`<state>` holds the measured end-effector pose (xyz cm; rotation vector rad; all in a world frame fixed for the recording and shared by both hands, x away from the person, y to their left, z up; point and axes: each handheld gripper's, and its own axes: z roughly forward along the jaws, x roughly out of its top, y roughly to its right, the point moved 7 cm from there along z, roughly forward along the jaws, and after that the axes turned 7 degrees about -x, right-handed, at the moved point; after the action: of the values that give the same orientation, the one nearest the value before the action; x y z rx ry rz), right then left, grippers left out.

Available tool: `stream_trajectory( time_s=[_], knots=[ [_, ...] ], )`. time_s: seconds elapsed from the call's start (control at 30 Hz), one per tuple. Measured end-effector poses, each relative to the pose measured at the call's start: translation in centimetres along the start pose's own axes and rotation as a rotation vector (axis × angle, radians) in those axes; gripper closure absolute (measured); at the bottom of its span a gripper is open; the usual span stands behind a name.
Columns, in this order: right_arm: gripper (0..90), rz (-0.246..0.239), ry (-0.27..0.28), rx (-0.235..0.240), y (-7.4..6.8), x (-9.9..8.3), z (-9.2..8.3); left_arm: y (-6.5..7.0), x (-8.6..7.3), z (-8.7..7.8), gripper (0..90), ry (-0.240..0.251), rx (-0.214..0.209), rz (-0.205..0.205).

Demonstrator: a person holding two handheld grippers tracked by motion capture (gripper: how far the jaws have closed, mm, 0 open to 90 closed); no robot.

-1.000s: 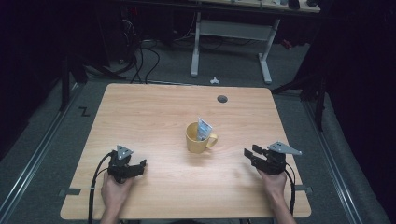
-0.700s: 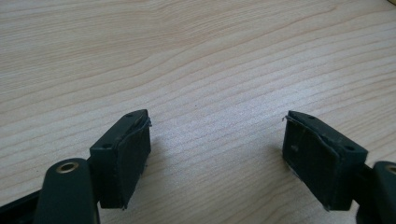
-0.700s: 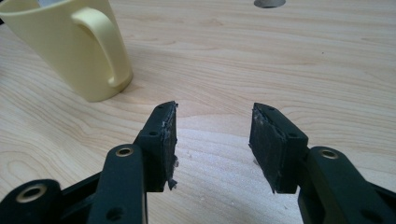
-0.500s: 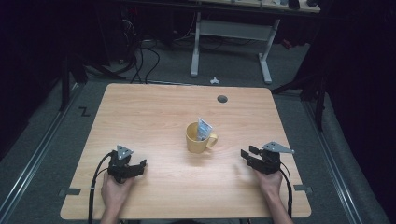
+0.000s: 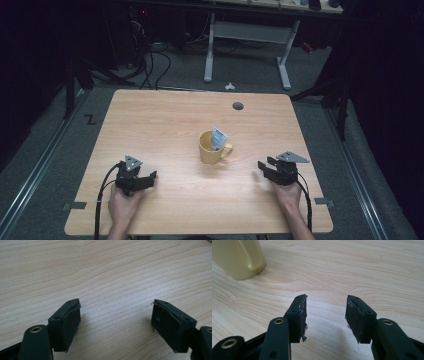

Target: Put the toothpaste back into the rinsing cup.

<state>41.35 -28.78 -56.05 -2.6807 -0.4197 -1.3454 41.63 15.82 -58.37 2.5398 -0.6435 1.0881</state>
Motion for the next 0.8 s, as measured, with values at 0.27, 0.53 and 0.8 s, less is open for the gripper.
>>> stream_trajectory(
  time_s=[0.27,0.53,0.8],
  knots=[
    [51.3,-0.013,-0.025,-0.008,-0.1,-0.3,0.6,0.0,0.0,0.0,23.6,0.000,0.000,0.000],
    [50.9,-0.016,-0.037,-0.010,0.1,-0.5,0.9,0.0,0.0,0.0,23.6,0.000,0.000,0.000],
    [50.2,-0.043,-0.062,-0.015,-0.3,-0.8,1.2,0.0,0.0,0.0,23.5,0.000,0.000,0.000]
  ],
)
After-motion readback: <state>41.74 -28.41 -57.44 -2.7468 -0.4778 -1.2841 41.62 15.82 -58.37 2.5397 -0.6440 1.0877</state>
